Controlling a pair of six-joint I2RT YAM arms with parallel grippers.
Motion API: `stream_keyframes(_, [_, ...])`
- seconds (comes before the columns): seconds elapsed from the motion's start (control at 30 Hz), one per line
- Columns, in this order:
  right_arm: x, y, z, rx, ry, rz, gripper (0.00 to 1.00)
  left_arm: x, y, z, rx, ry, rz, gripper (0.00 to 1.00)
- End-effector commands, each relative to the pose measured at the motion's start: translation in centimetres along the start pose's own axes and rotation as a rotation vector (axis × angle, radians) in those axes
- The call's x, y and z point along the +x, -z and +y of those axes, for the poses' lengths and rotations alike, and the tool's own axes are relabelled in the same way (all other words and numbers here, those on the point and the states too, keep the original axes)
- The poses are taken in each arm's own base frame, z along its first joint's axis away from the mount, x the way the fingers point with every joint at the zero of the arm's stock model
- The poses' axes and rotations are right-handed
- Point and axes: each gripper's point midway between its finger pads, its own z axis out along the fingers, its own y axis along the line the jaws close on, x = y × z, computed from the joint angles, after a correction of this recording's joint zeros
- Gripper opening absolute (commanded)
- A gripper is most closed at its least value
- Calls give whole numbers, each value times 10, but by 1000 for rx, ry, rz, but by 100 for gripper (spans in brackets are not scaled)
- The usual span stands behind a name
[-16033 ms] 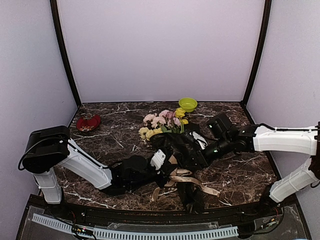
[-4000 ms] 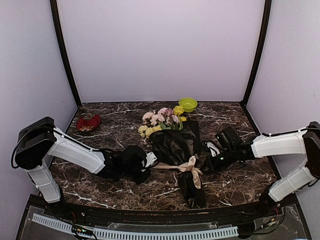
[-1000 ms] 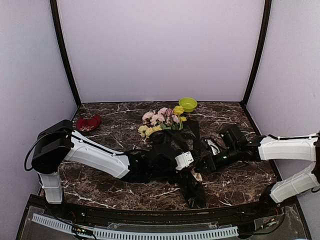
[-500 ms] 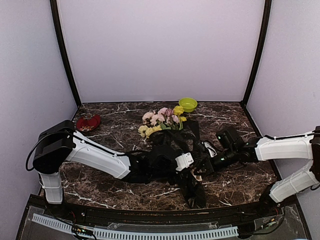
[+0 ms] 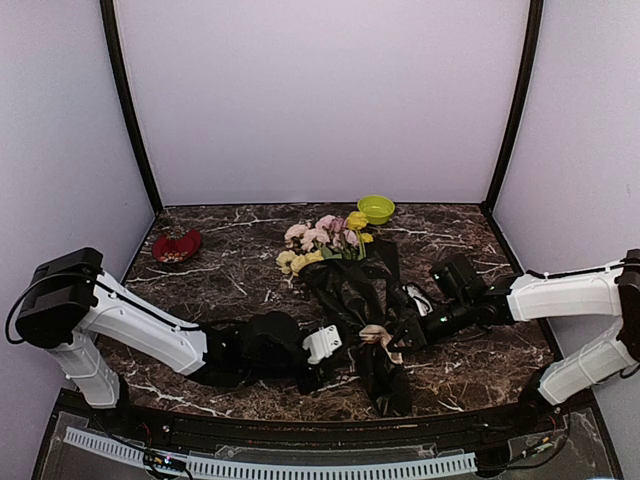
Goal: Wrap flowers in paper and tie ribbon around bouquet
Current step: Adjust the left side of the ribbon on the folded bouquet.
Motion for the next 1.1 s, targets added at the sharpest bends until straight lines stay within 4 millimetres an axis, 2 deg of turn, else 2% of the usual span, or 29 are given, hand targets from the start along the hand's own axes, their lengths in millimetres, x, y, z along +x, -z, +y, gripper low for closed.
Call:
stream_keyframes(0.0, [2, -4, 3, -23, 24, 8, 3, -9, 15, 0, -1, 53, -54, 0])
stream_keyframes(0.07, [1, -4, 3, -23, 25, 6, 3, -13, 12, 2, -13, 7, -54, 0])
stream_keyframes(0.13, [1, -5, 3, -24, 25, 7, 3, -22, 1, 6, -37, -41, -51, 15])
stream_keyframes(0.17, [0, -5, 4, -25, 25, 6, 3, -36, -7, 8, -50, -59, -67, 23])
stream_keyframes(0.23, [-1, -6, 3, -24, 24, 5, 3, -51, -24, 14, -84, -88, -78, 36])
stream_keyframes(0.3, [-1, -6, 3, -24, 22, 4, 3, -55, -40, 21, -127, -109, -72, 40])
stream_keyframes(0.43, [-1, -4, 4, -25, 23, -1, 3, -43, -62, 18, -110, -113, -13, 41])
stream_keyframes(0.6, [0, -1, 5, -23, 30, -4, 3, -37, -67, 24, -152, -104, 12, 31])
stream_keyframes(0.73, [-1, -1, 6, -28, 29, -10, 3, -34, -72, 33, -198, -123, 43, 33])
stream_keyframes(1.07, [-2, -2, 7, -31, 35, -9, 3, -24, -77, 30, -189, -115, 77, 28])
